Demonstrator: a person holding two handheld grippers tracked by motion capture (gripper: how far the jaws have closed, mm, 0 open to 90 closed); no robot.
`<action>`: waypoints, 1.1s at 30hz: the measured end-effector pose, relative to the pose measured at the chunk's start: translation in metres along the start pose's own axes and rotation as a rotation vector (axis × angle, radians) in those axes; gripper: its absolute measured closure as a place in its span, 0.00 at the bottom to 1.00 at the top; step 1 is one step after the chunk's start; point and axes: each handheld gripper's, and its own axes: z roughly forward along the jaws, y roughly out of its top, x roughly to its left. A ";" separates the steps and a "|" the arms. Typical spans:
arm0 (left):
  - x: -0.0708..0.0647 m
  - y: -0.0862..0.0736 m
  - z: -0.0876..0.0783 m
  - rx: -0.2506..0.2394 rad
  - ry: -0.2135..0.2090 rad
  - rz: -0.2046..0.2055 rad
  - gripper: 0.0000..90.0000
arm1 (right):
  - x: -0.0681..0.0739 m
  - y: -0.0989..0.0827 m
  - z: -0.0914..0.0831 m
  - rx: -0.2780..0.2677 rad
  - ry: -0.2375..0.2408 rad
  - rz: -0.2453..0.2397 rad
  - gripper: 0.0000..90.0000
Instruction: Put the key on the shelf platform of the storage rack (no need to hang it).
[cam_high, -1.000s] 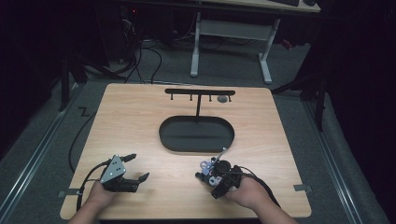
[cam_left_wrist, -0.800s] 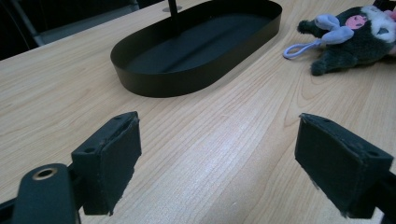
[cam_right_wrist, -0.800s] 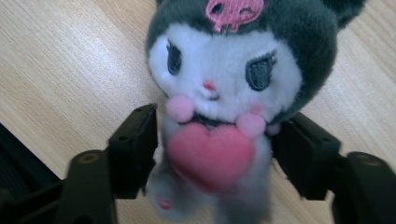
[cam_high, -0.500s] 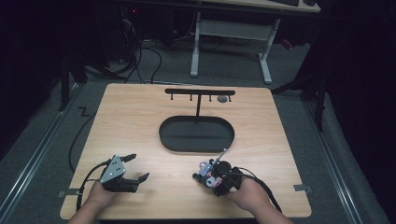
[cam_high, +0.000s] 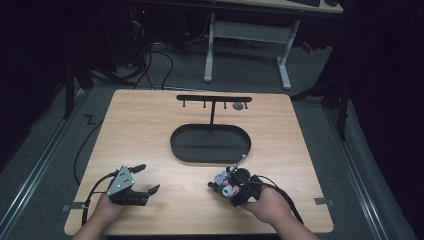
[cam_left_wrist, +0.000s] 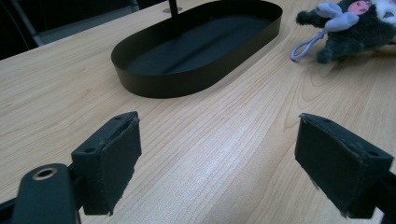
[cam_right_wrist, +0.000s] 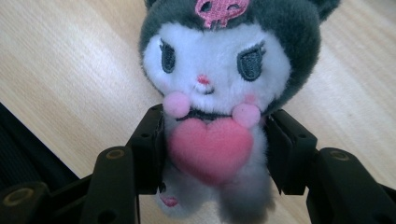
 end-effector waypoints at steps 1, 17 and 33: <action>0.000 0.000 0.000 -0.001 0.000 -0.001 0.17 | -0.001 0.001 -0.001 -0.004 0.004 0.012 0.51; 0.000 0.000 0.000 0.002 -0.002 -0.002 0.17 | -0.019 0.017 -0.029 -0.072 0.001 0.059 0.51; 0.002 0.000 0.000 -0.002 0.004 -0.020 0.17 | -0.045 0.041 -0.035 -0.104 0.008 0.089 0.51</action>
